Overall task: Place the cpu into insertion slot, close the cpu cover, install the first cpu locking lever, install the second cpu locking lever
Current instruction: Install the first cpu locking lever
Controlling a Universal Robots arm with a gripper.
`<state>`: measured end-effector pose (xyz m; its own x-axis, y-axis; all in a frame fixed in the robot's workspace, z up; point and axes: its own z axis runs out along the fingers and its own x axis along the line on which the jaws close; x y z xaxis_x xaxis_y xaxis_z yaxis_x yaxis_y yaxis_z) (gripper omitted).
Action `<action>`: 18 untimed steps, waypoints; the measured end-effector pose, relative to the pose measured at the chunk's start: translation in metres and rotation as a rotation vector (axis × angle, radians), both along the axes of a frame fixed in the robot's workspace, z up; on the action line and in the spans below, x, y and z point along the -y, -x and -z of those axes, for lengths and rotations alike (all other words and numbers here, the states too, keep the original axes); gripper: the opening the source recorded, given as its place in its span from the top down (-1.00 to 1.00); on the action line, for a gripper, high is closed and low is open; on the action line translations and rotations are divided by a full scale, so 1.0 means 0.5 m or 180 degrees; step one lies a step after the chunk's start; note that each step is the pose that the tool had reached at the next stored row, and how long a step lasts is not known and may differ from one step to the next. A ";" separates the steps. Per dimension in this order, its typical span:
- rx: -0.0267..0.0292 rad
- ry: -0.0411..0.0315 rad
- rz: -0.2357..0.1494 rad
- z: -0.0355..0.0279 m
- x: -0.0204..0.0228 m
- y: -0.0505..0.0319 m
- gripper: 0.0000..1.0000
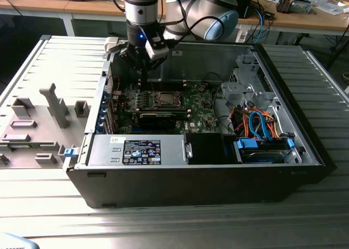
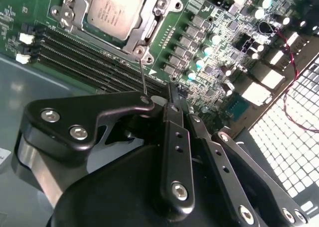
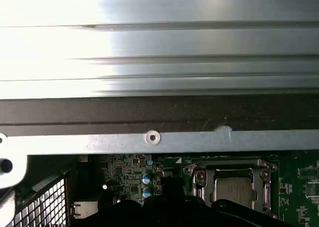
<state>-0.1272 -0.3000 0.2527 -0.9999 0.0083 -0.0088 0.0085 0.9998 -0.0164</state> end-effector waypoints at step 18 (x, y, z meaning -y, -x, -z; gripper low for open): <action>-0.0009 -0.0081 -0.0078 0.000 -0.0008 -0.033 0.79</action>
<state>-0.1107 -0.2996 0.2527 -0.9999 -0.0158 -0.0062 -0.0159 0.9998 0.0092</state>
